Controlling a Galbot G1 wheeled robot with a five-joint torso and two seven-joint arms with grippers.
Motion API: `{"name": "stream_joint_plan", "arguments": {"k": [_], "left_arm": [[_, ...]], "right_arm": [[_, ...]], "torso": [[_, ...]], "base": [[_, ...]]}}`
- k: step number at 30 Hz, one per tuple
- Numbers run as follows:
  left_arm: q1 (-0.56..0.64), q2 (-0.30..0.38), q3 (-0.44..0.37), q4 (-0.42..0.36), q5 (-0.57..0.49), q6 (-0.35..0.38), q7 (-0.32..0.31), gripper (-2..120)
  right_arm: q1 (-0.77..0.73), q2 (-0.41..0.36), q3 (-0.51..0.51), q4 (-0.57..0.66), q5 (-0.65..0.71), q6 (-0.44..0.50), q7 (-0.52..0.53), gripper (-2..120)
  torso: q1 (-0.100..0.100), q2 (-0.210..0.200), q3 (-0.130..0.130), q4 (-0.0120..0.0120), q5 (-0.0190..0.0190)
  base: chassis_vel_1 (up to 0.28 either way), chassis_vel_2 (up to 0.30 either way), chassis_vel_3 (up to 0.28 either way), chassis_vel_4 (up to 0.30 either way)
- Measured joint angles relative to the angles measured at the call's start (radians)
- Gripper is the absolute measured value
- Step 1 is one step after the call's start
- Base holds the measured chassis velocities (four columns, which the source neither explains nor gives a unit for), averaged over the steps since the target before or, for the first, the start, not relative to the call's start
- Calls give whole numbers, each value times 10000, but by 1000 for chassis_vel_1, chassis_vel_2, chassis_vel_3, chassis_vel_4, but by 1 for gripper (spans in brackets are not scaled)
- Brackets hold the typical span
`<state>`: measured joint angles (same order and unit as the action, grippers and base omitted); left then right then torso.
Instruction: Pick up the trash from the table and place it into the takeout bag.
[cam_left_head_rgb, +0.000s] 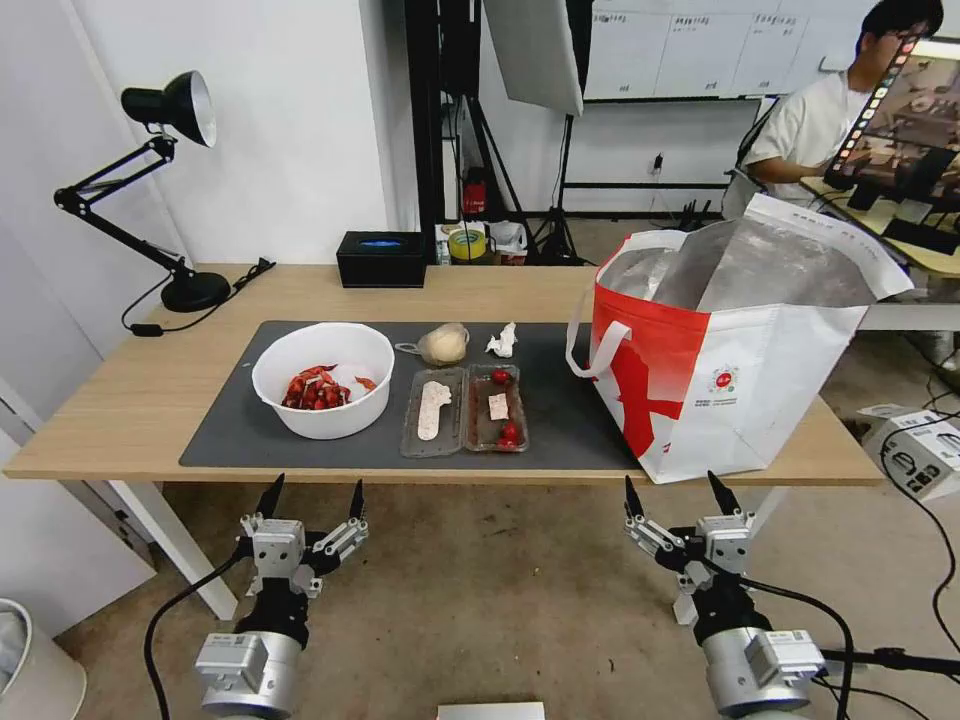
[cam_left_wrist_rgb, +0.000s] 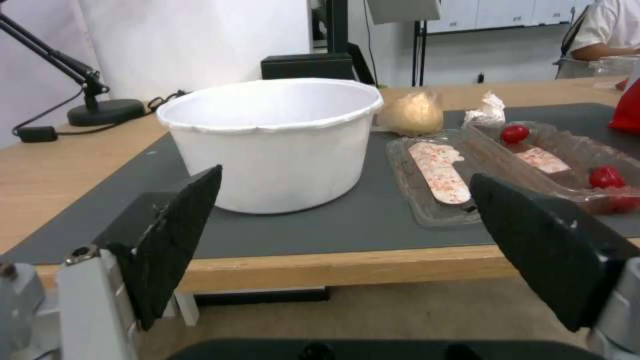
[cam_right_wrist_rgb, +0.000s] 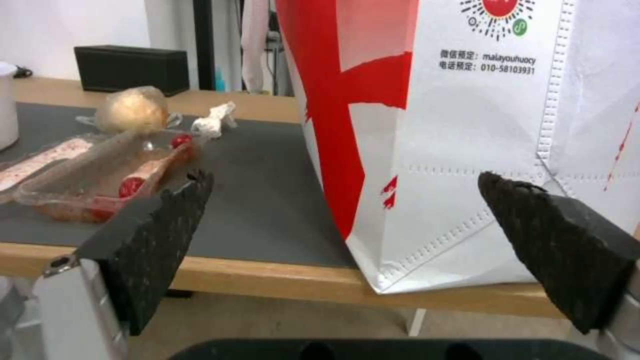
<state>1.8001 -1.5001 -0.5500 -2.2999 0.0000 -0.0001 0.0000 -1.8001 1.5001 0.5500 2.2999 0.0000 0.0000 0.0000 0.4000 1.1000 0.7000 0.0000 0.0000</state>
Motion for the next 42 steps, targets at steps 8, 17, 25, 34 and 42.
{"name": "stream_joint_plan", "arguments": {"k": [8,17,25,34,42], "left_arm": [[0,0,0,0,0,0,0,100],[0,0,0,0,0,0,0,100],[0,0,0,0,0,0,0,100],[47,-10,-8,-54,-109,82,-14,100],[1098,-350,-265,-1397,-2223,1787,-521,100]], "right_arm": [[0,0,0,0,0,0,0,100],[0,0,0,0,0,0,0,100],[0,0,0,0,0,0,0,100],[2,-43,0,15,21,-50,0,100],[79,-872,92,531,504,-1390,6,100]], "torso": [[0,0,0,0,0],[0,0,0,0,0],[0,0,0,0,0],[0,0,0,-1,-1],[-1,1,0,3,2]], "base": [[0,0,0,0],[0,0,0,0],[0,0,0,0],[0,0,0,0],[0,0,0,0]]}}
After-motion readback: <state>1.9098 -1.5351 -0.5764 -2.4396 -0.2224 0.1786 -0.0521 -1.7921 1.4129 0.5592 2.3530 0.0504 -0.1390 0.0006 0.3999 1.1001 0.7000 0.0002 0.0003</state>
